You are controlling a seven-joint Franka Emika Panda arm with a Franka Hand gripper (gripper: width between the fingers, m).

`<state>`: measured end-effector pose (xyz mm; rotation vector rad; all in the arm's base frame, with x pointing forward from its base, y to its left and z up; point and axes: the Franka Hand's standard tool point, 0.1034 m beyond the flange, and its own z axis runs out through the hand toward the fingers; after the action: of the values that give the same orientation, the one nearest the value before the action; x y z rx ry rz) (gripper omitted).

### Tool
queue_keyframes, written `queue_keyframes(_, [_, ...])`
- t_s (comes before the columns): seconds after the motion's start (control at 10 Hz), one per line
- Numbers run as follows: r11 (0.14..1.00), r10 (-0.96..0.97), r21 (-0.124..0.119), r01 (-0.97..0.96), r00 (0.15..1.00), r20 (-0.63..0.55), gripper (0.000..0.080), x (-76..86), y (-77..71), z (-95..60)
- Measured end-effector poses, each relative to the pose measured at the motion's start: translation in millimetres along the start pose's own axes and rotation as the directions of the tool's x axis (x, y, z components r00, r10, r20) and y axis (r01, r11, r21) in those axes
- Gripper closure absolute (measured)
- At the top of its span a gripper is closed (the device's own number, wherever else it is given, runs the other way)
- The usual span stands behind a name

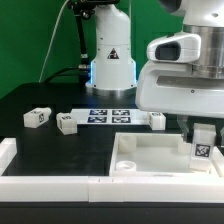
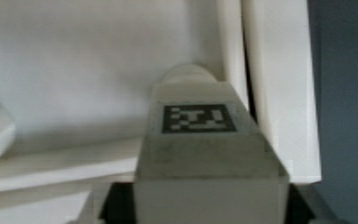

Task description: Assemble one leg

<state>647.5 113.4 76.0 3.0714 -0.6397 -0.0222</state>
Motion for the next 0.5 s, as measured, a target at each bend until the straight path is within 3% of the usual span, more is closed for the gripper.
queue_keyframes(0.3, [0.934,0.357,0.018,-0.357,0.934,0.007,0.0508,1.6,2.0,0.8])
queue_keyframes(0.5, [0.868,0.496,0.014,-0.496,0.868,0.012,0.0508,1.2,3.2,1.3])
